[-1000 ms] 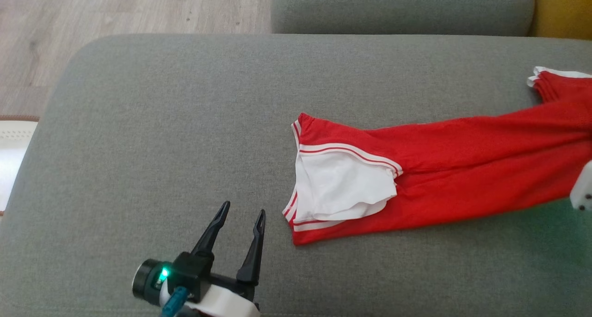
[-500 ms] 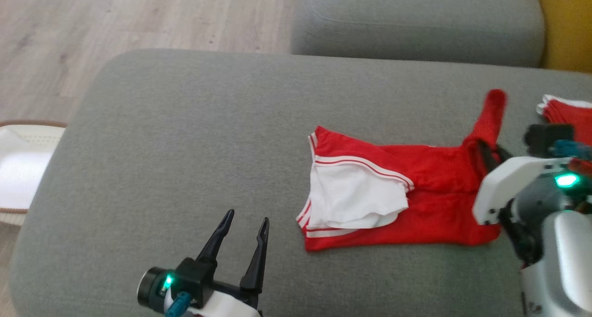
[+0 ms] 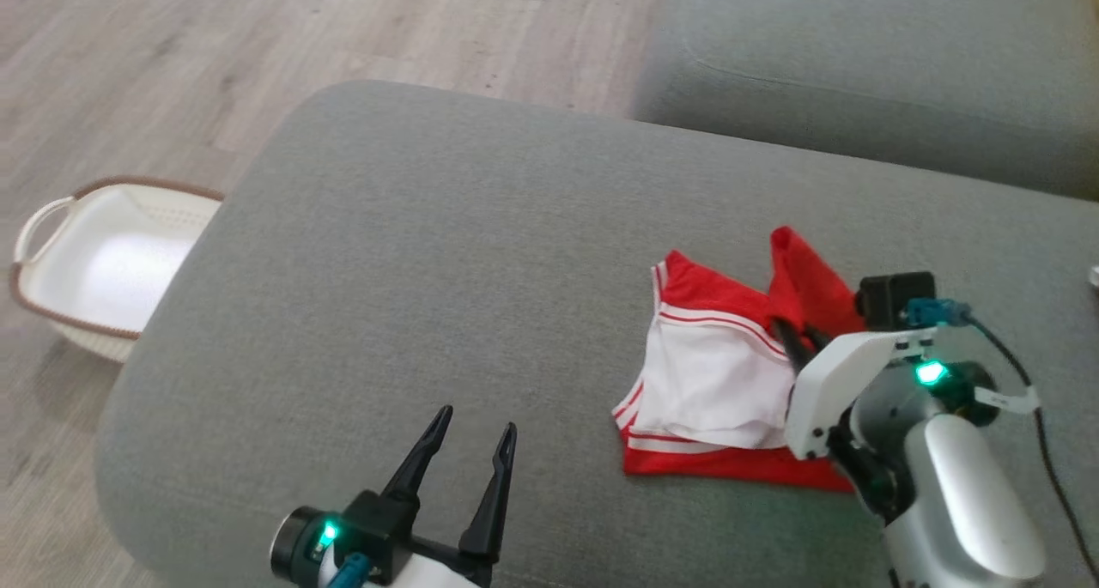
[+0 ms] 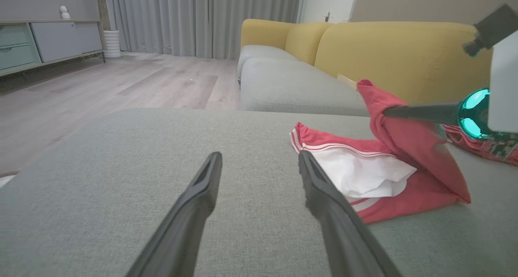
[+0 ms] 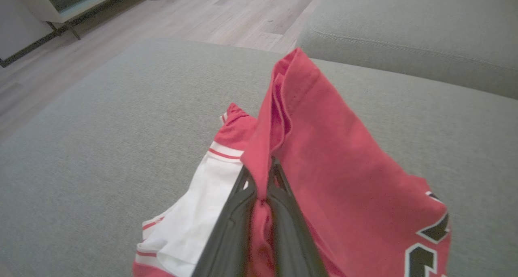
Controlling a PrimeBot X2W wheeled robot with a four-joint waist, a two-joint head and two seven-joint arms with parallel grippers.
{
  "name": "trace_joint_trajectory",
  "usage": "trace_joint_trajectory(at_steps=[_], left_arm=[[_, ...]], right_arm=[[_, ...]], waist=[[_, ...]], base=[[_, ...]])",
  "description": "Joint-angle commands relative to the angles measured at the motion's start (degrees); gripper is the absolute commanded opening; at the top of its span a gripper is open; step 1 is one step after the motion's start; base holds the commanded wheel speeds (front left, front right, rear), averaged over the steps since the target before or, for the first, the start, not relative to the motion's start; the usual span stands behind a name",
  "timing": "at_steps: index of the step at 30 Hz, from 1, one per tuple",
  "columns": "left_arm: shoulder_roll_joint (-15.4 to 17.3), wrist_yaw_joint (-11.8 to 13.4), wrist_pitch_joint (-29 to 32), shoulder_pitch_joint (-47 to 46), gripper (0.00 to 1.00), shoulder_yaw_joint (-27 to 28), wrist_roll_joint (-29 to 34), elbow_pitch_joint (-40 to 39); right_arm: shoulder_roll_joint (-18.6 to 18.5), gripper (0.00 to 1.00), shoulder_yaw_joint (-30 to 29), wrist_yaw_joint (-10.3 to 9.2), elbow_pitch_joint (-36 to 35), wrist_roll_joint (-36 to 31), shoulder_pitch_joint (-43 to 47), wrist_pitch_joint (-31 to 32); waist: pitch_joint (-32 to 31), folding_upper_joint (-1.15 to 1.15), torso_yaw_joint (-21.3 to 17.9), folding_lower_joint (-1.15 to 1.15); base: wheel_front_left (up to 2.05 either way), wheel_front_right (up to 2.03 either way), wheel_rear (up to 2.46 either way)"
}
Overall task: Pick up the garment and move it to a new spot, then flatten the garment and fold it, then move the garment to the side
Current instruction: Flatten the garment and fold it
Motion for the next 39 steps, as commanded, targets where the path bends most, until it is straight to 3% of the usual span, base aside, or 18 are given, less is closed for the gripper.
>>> trace_joint_trajectory(at_steps=[1,17,18,19,23,27,34,39], left_arm=[[-0.6,-0.3,-0.7,-2.0,1.0,1.3,0.6,-1.6],[-0.6,-0.5,-0.7,-2.8,1.0,0.1,0.3,-0.9],[-0.6,-0.4,-0.7,-2.8,1.0,0.1,0.3,-0.9],[-0.6,-0.3,-0.7,-2.8,1.0,0.2,0.2,-0.9],[-0.6,0.0,-0.7,-2.5,1.0,0.3,0.1,-0.8],[-0.6,0.4,-0.7,-1.8,1.0,1.1,0.1,-1.2],[-0.6,0.4,-0.7,-1.6,1.0,2.9,0.8,-2.1],[-0.6,0.7,-0.7,-1.4,1.0,4.9,0.5,-2.9]], right_arm=[[0.4,0.0,2.7,-0.11,0.1,2.3,-4.0,-1.6],[0.4,0.0,8.9,-0.11,14.5,8.1,-10.3,-6.7],[0.4,0.79,9.0,-0.11,15.0,8.6,-10.4,-6.9],[0.4,1.0,9.1,-0.11,15.2,9.4,-10.6,-7.4],[0.4,1.0,9.3,-0.11,13.3,11.0,-10.2,-13.1],[0.4,1.0,5.1,-0.11,10.9,9.1,-7.3,-19.1],[-1.4,1.0,-2.9,-0.11,5.5,3.2,-0.9,-25.2],[-2.9,1.0,-3.3,-0.11,3.3,3.0,2.4,-31.4]], waist=[[-0.4,0.0,1.8,0.0],[1.0,0.0,6.0,0.0],[1.1,0.0,5.9,0.0],[1.1,0.0,5.7,0.0],[0.5,0.0,4.4,0.0],[-0.1,0.0,1.4,0.0],[0.0,0.0,-6.4,0.0],[0.1,0.0,-12.2,0.0]], base=[[0.0,0.0,0.0],[0.0,0.0,0.0],[0.0,0.0,0.0],[0.0,0.0,0.0],[0.0,0.0,0.0],[0.0,0.0,0.0],[0.0,0.0,0.0],[0.0,0.0,0.0]])
